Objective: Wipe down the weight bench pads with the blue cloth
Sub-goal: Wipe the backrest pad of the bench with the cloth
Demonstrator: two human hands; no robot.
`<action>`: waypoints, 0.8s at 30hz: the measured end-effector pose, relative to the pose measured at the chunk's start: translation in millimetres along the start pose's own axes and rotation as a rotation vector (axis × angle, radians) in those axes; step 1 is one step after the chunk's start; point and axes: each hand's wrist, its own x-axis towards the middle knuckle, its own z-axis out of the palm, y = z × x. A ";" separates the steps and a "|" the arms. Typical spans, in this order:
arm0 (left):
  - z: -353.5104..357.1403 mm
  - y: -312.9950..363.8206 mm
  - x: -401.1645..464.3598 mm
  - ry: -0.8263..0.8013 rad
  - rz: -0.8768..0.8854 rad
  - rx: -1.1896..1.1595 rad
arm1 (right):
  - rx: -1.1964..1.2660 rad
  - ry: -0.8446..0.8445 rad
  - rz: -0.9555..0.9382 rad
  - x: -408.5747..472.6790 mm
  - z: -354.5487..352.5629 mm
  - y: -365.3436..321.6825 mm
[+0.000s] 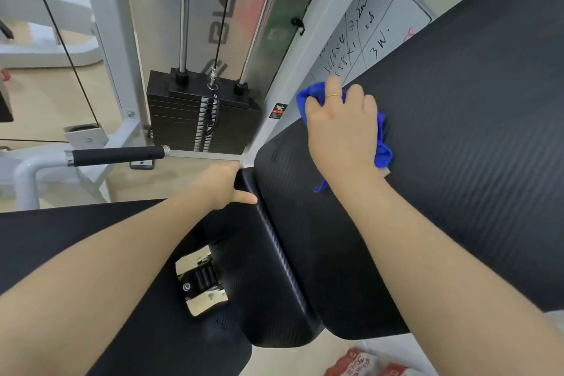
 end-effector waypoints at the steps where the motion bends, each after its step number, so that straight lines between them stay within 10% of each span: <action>1: 0.4 -2.8 1.4 0.006 0.003 -0.007 | 0.020 -0.010 -0.018 -7.2 2.0 -15.9; 9: 11.7 -6.3 1.9 0.104 0.065 -0.002 | 0.228 -0.359 -0.366 -28.7 13.0 -78.3; 17: 6.1 -5.1 0.1 0.087 0.032 0.103 | 0.134 -0.458 -0.052 40.3 -5.2 -41.3; 24: 10.9 -7.6 -3.5 0.044 -0.002 0.178 | 0.183 -0.629 -0.316 3.8 15.5 -126.4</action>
